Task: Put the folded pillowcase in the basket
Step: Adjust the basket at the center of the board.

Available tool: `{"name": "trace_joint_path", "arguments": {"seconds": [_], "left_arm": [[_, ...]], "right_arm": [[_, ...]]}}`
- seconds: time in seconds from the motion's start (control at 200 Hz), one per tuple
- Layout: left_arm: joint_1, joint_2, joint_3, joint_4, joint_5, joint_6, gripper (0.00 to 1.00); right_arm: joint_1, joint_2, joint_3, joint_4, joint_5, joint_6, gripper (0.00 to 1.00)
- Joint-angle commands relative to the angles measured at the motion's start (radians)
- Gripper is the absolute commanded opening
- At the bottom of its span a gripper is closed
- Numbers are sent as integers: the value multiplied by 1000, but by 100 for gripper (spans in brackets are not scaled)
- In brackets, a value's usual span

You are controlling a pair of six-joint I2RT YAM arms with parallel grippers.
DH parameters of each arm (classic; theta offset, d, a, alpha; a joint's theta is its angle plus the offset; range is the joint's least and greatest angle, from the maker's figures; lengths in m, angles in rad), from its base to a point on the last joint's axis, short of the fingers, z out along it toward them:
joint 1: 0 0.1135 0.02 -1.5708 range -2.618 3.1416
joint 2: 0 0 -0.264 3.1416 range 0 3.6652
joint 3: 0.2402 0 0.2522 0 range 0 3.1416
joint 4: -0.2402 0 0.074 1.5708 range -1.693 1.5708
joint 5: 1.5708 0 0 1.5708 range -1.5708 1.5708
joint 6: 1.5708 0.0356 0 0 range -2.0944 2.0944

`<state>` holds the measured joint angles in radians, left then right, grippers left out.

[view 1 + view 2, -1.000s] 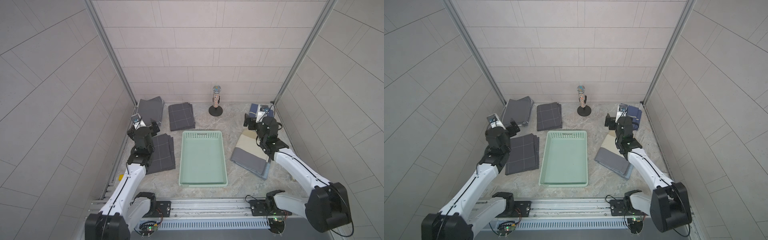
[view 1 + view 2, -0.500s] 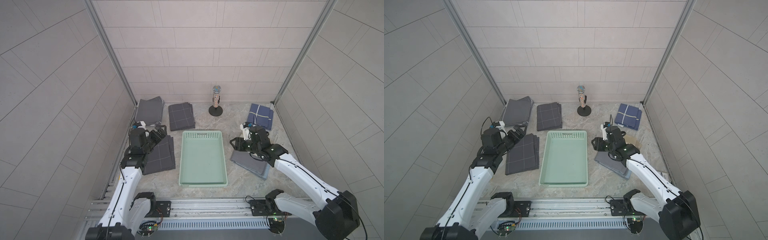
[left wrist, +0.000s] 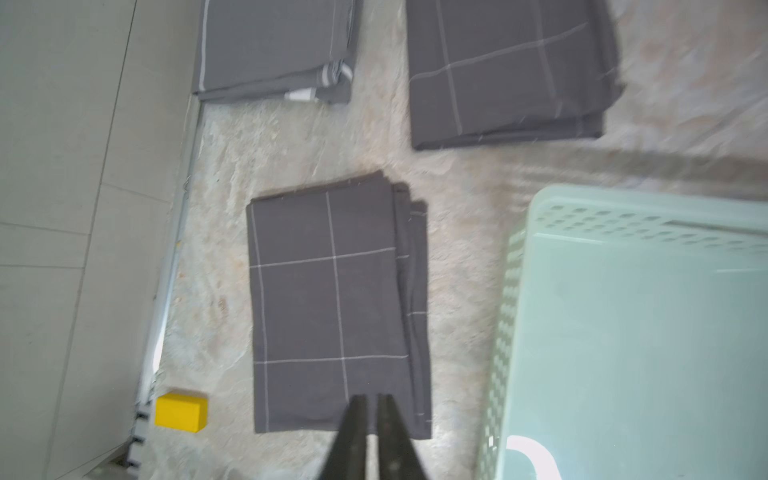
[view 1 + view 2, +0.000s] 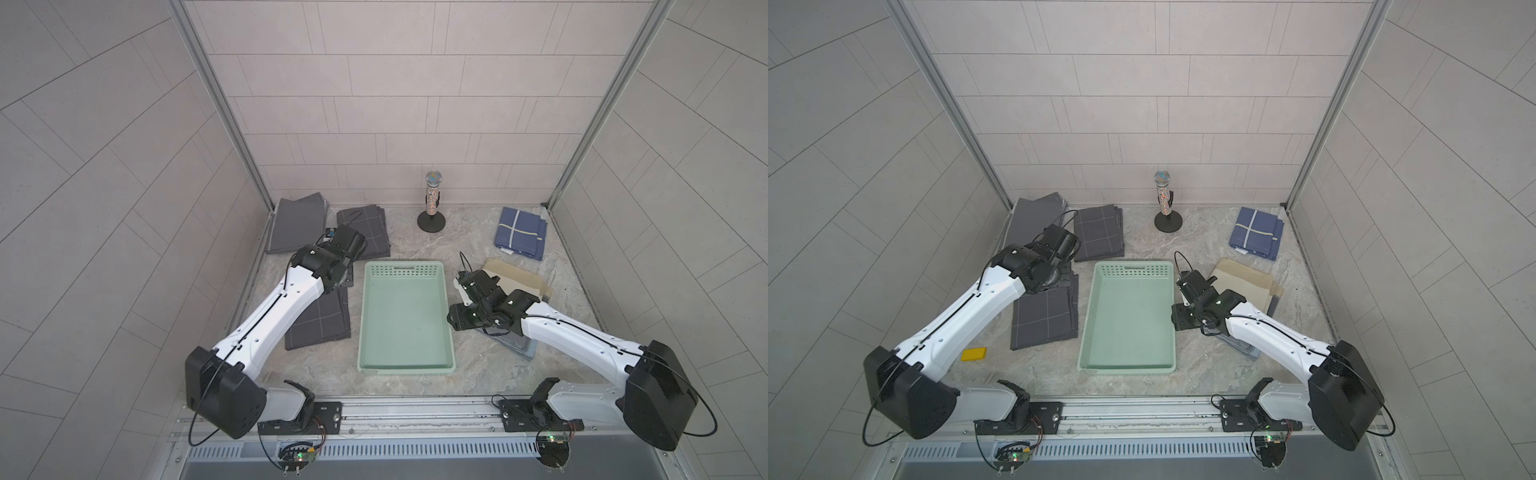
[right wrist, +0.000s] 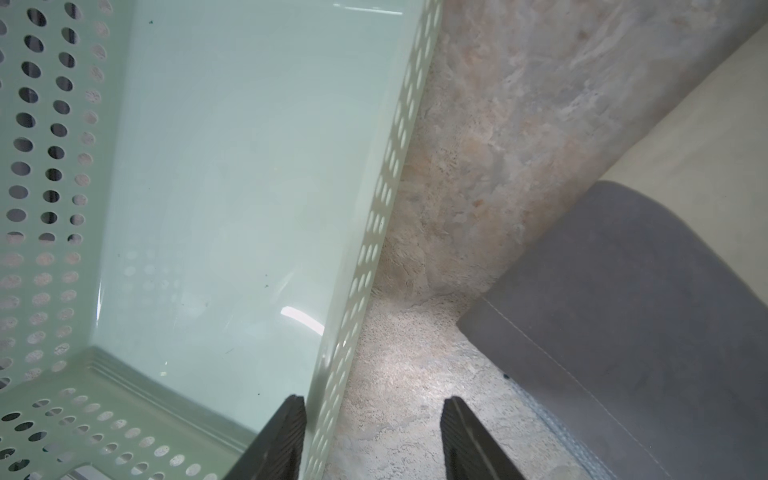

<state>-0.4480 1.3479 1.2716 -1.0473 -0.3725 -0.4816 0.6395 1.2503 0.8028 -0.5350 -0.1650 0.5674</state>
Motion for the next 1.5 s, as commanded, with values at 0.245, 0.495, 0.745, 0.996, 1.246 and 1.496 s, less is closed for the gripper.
{"name": "trace_joint_path", "arguments": {"seconds": [0.245, 0.495, 0.745, 0.996, 1.246, 1.496], "left_arm": [[-5, -176, -115, 18, 147, 21, 4], [-8, -217, -161, 113, 344, 1, 9], [-10, -205, -143, 149, 413, -28, 30], [-25, -177, -111, 170, 427, -43, 38], [-101, -94, -10, 164, 393, -37, 51], [-266, 79, 168, 154, 309, -23, 59]], "right_arm": [[52, 66, -25, 21, -17, 61, 26], [64, 122, 10, 96, 2, 194, 8], [88, 177, 99, 106, 104, 308, 0], [135, 271, 176, 129, 96, 355, 12], [150, 198, 118, 126, 83, 380, 44], [62, -148, 19, -79, 293, 214, 55]]}}
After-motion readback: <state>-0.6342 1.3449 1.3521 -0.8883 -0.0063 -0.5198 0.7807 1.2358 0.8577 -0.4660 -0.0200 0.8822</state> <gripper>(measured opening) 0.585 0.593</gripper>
